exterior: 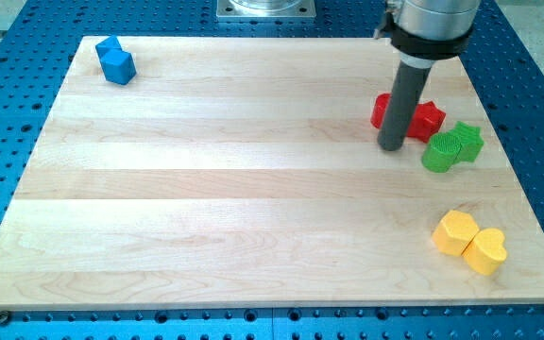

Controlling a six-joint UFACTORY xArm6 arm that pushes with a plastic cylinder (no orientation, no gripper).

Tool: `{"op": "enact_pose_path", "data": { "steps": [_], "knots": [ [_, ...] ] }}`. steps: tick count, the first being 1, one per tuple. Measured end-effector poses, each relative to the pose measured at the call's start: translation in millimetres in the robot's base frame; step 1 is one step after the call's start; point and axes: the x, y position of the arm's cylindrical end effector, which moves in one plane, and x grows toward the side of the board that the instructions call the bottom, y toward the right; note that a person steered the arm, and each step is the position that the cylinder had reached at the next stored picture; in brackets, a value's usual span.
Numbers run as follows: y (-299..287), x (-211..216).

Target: Move the red circle closer to the red star

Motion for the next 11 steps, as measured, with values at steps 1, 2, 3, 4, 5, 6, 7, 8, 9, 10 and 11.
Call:
{"op": "enact_pose_path", "data": {
  "steps": [1,2,3,4,5,6,7,8,9,10,11],
  "knots": [
    [11,0],
    [19,-2],
    [46,-21],
    [19,-9],
    [-27,-10],
    [-24,-48],
    [-20,-62],
    [-42,-102],
    [-1,-106],
    [1,-102],
    [-14,-102]
  ]
}}
